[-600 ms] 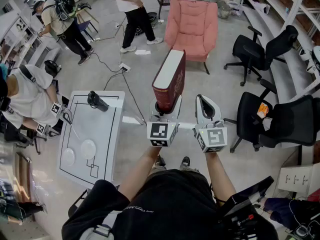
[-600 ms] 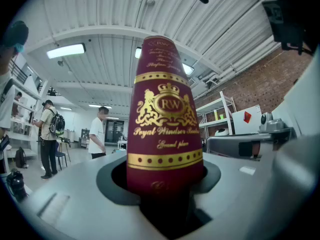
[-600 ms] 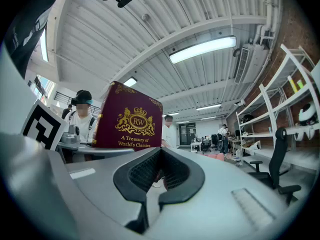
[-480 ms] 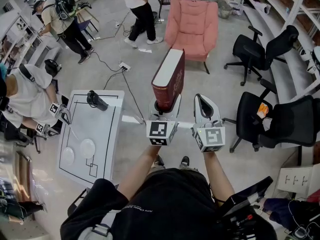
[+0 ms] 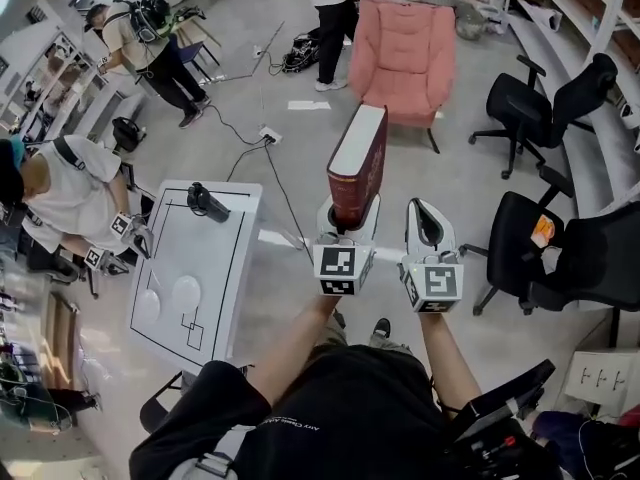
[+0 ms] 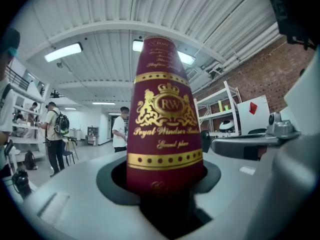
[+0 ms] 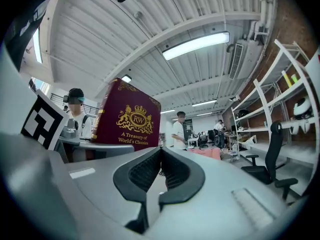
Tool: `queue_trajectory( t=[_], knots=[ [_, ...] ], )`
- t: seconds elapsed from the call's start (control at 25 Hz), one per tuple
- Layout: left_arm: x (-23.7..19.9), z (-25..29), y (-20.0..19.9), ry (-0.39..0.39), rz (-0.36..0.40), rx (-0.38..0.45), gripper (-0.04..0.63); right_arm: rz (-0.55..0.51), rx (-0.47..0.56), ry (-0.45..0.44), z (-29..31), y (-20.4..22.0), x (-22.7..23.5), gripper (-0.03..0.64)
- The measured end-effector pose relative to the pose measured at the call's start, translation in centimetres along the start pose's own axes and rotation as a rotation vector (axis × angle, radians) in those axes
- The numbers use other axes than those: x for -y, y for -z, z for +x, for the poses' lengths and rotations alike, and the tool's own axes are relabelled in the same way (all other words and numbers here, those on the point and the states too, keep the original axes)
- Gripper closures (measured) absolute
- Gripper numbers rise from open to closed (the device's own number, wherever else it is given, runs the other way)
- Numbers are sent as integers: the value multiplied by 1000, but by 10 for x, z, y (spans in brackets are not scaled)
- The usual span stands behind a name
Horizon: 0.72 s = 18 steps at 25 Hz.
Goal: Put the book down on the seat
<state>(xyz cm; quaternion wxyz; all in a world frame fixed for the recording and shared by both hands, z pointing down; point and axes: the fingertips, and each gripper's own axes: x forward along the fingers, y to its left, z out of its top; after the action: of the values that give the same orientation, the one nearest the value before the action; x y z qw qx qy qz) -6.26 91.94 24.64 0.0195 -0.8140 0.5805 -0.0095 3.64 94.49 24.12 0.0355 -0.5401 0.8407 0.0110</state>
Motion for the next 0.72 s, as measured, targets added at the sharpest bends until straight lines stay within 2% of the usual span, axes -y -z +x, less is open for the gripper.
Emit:
queue_trajectory(
  t=[0.12, 0.4, 0.6, 0.72],
  knots=[
    [6, 0, 2, -9, -24, -10, 387, -4, 1, -12, -1, -3, 2, 603],
    [6, 16, 6, -3, -22, -27, 387, -11, -11, -42, 15, -1, 15, 603],
    [-14, 46, 18, 30, -13, -68, 387, 11, -35, -51, 48, 7, 16, 604],
    [-30, 67, 29, 62, -37, -83, 387, -7, -54, -42, 75, 14, 14, 604]
  ],
)
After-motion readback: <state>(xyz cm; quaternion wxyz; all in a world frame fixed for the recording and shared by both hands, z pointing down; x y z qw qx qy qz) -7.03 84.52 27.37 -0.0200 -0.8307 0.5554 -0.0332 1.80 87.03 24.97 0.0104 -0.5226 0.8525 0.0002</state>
